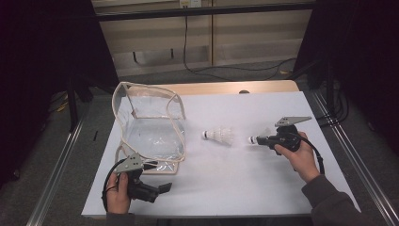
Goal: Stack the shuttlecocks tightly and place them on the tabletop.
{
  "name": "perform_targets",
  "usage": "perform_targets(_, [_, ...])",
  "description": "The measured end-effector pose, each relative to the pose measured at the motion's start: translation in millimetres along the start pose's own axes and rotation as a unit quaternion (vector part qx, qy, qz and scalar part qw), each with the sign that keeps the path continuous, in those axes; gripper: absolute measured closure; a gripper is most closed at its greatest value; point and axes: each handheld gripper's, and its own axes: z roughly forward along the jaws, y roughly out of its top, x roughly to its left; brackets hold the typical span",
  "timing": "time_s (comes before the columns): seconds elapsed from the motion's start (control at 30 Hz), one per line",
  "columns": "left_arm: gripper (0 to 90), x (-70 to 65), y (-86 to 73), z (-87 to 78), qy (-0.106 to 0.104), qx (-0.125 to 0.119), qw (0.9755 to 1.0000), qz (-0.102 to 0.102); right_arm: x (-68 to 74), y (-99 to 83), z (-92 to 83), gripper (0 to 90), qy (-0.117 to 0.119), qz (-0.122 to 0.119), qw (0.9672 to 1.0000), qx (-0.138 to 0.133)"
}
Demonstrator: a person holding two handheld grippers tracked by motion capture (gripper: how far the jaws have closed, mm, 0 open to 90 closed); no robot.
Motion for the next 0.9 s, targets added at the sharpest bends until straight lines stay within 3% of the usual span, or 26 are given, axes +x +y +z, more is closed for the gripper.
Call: perform_targets(0.9, [2.8,0.1,0.0,0.0,0.000,0.001,1.0000,0.001,3.2,11.6,11.5,88.0,0.006,0.000,0.9999,-0.008])
